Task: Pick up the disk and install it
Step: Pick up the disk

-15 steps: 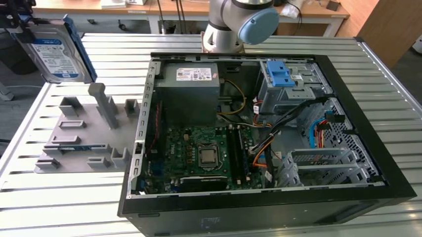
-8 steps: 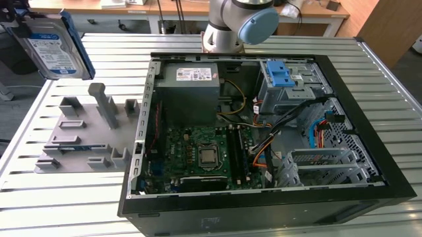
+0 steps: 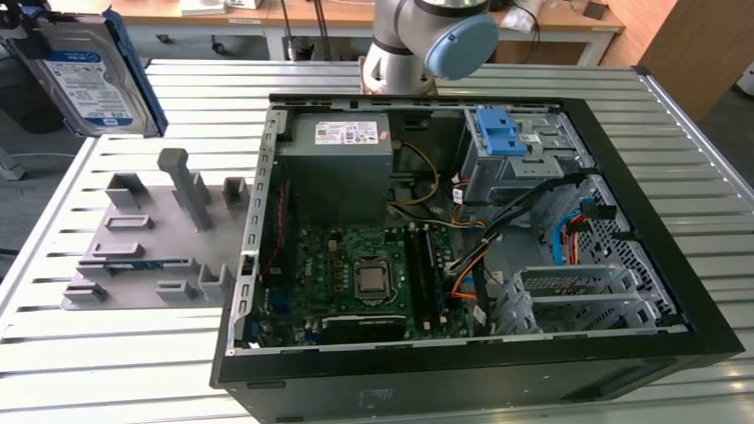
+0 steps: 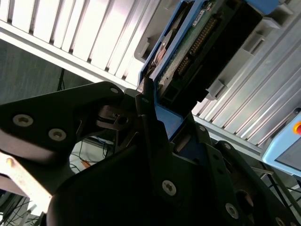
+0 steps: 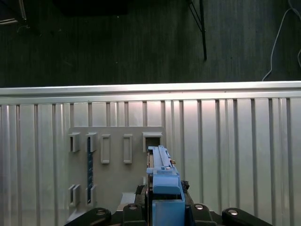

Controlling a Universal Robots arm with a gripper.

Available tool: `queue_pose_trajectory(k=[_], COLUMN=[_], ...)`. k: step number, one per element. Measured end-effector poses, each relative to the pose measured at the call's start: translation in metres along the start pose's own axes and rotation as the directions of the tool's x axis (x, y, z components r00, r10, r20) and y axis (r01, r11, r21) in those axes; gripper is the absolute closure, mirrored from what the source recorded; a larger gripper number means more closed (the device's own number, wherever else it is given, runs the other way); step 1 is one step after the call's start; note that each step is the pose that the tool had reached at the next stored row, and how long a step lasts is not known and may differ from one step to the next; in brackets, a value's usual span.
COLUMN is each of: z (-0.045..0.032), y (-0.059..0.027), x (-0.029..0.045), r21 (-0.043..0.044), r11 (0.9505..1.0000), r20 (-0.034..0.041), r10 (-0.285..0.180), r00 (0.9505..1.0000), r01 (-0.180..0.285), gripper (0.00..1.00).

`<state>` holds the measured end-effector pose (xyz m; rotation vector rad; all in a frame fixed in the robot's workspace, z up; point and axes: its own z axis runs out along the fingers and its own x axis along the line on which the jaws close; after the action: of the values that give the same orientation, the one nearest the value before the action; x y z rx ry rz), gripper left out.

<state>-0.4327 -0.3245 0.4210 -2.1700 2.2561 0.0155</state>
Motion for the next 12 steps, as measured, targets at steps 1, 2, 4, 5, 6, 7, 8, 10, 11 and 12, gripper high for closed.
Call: queue_pose_trajectory(k=[1,2,4,5,6,7,8,10,11,12], z=[-0.0010,-0.0022,-0.0049,-0.0062,-0.0076,-0.0091,-0.0104,-0.0133,-0.0147,-0.0159], y=[0.0000,0.0000,0.0000,0.0000,0.0000,0.0000,0.0000,0.0000,0.0000,0.0000], x=[-0.0001,-0.0002,-0.0003,-0.0004,-0.0005,-0.0006,-0.0007,-0.0010,-0.0011,-0.0012], r21=[0.0001,0.0001,0.0001,0.0001,0.0001,0.0001,0.0001,0.0000,0.0000,0.0001], r11=[1.0000,1.0000,1.0000,1.0000,1.0000,1.0000,1.0000,1.0000,1.0000,1.0000], r20=[0.0000,0.0000,0.0000,0.0001,0.0000,0.0000,0.0000,0.0000,0.0000,0.0001], r10=[0.000,0.000,0.000,0.000,0.000,0.000,0.000,0.000,0.000,0.000], r00=[1.0000,1.0000,1.0000,1.0000,1.0000,1.0000,1.0000,1.0000,1.0000,1.0000], r01=[0.000,0.000,0.000,0.000,0.000,0.000,0.000,0.000,0.000,0.000], gripper=[0.64,0.64,0.64,0.64,0.64,0.64,0.64,0.64,0.64,0.64])
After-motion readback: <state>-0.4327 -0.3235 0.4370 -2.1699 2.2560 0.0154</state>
